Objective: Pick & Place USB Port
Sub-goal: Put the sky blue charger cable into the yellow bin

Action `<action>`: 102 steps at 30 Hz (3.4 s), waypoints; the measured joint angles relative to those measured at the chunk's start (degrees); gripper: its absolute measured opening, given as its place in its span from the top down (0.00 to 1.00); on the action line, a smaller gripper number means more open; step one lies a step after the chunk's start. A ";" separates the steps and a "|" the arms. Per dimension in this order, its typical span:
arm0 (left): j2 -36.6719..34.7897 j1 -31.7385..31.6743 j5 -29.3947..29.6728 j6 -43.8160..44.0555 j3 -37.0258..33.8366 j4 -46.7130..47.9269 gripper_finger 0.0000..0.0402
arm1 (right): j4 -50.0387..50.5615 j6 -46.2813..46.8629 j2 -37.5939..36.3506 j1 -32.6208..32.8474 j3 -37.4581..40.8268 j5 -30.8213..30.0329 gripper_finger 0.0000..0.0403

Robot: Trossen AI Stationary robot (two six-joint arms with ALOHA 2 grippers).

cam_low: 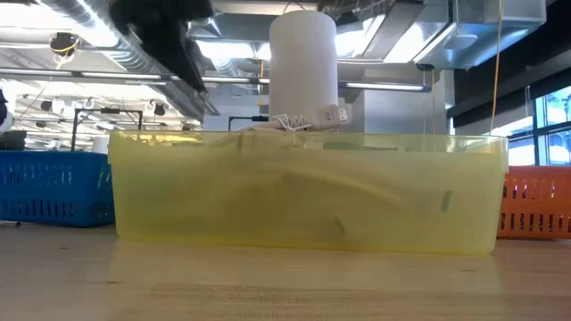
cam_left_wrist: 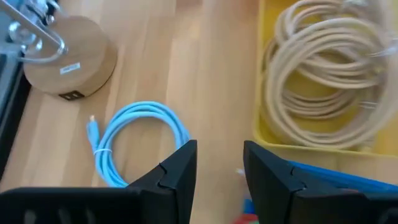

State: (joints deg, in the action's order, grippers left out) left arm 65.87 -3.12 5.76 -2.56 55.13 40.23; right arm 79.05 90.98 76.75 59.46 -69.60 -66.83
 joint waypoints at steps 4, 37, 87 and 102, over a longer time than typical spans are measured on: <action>5.08 -8.24 -7.97 -4.99 0.00 -3.82 0.69 | 0.01 0.00 0.00 0.00 0.01 0.00 0.70; 37.22 -17.89 -18.66 -16.62 0.20 -13.48 0.90 | 0.04 -1.49 0.00 0.00 0.02 1.08 0.70; 37.16 15.69 -13.88 -19.25 30.04 0.00 0.97 | -1.95 -1.34 0.02 0.00 0.00 0.88 0.70; 48.05 16.31 -16.18 -22.69 37.16 3.89 0.97 | -1.94 -1.44 0.01 0.01 0.02 2.39 0.70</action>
State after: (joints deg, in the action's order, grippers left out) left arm 113.92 13.19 -10.42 -25.25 92.30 44.12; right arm 77.11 89.54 76.76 59.47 -69.58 -64.45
